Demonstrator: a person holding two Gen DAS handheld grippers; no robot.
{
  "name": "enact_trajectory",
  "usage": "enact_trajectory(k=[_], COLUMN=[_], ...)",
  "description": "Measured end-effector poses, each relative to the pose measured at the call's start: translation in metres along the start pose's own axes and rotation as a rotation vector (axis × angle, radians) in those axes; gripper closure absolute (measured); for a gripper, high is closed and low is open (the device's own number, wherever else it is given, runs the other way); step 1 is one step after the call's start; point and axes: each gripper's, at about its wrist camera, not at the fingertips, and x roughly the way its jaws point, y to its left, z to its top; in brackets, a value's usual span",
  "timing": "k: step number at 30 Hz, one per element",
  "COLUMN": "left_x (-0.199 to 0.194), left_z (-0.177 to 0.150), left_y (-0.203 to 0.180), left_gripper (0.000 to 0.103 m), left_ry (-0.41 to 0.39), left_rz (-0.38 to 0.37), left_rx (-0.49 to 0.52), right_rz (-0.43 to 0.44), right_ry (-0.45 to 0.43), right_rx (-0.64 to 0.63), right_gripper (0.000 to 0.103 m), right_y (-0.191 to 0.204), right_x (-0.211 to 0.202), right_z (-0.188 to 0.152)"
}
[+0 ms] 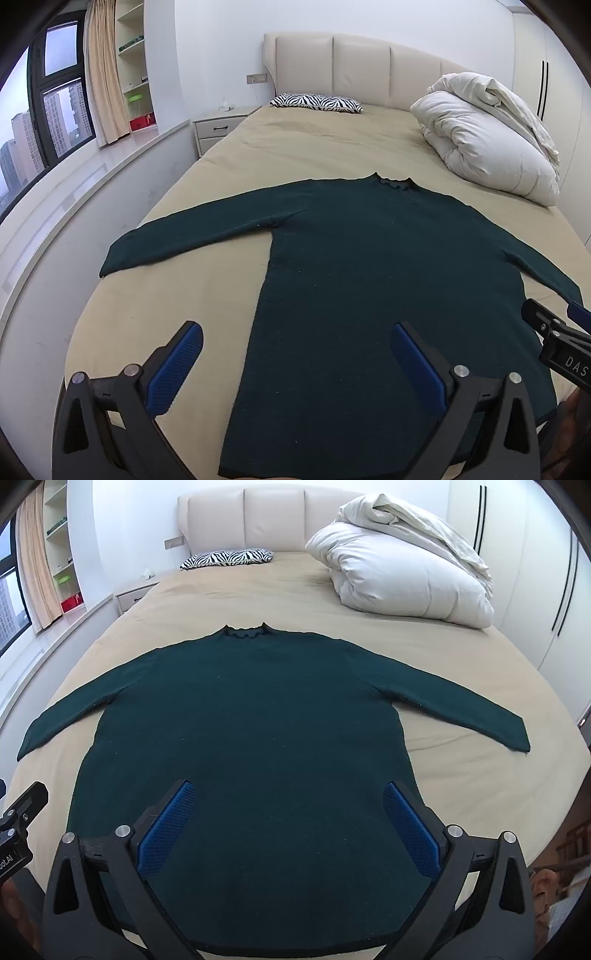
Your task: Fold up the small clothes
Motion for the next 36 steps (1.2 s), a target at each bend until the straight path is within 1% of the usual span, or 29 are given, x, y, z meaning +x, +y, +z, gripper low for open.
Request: enact_trajectory(k=[34,36], left_x=[0.0008,0.0008], left_z=[-0.0028,-0.0029], left_y=[-0.0035,-0.0036], left_gripper=[0.0,0.0], left_ry=[-0.001,-0.002], left_rz=[0.002,0.002], left_rx=[0.004,0.004], right_rz=[-0.012,-0.012], right_ry=[0.002,0.003], right_rx=[-0.011,-0.011], right_gripper=[0.0,0.0], right_y=[0.0002,0.002], right_x=[0.0016,0.001], right_z=[-0.0027,-0.0074])
